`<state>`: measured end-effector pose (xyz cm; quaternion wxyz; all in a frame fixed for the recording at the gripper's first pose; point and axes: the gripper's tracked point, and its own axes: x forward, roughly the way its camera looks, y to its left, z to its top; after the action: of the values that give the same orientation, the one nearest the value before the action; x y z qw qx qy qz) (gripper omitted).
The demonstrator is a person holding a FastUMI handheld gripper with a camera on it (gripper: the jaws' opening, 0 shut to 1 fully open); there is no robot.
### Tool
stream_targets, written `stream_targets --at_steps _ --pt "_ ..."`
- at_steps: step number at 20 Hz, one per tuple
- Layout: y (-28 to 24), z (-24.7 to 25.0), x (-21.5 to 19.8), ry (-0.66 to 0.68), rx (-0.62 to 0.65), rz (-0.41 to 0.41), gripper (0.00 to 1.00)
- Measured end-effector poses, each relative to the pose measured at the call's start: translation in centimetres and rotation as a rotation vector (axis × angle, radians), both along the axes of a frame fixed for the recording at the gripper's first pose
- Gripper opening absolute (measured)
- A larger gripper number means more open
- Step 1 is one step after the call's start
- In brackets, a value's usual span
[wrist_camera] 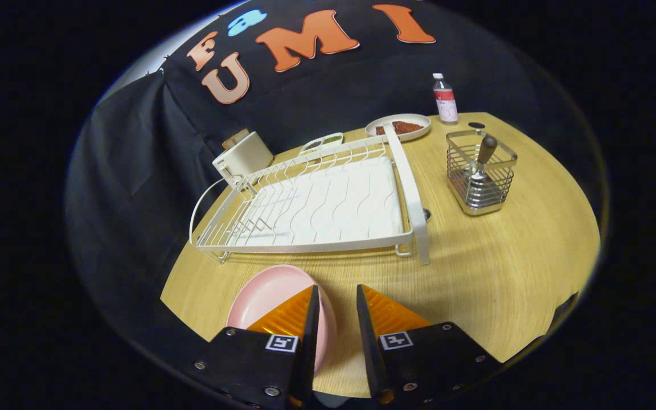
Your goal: Take the plate from the dish rack, then take the spoon from the basket and place it into the plate.
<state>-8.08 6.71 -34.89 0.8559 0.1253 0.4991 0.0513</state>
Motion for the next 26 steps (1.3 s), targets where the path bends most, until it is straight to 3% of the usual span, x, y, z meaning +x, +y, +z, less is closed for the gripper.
stream_targets --at_steps 3,4,6,11,14,19,21,22,24,26 --pt "-2.9 2.8 2.2 -0.134 -0.039 -0.042 0.48" --pt "-4.3 3.8 3.2 -0.188 -0.066 -0.069 0.58" --pt "-8.0 5.6 4.6 -0.295 -0.152 -0.12 0.68" --pt "-15.6 5.8 7.6 -0.446 -0.413 -0.166 0.73" --pt "-15.6 4.0 8.6 -0.436 -0.457 -0.114 0.72" --pt "-16.3 1.9 10.8 -0.456 -0.557 -0.076 0.58" --pt "-16.2 0.8 11.0 -0.431 -0.56 -0.067 0.44" --pt "-16.4 0.5 11.1 -0.427 -0.558 -0.075 0.31" --pt "-16.7 0.7 11.4 -0.439 -0.551 -0.097 0.19" --pt "-16.9 0.7 11.5 -0.448 -0.551 -0.104 0.14"
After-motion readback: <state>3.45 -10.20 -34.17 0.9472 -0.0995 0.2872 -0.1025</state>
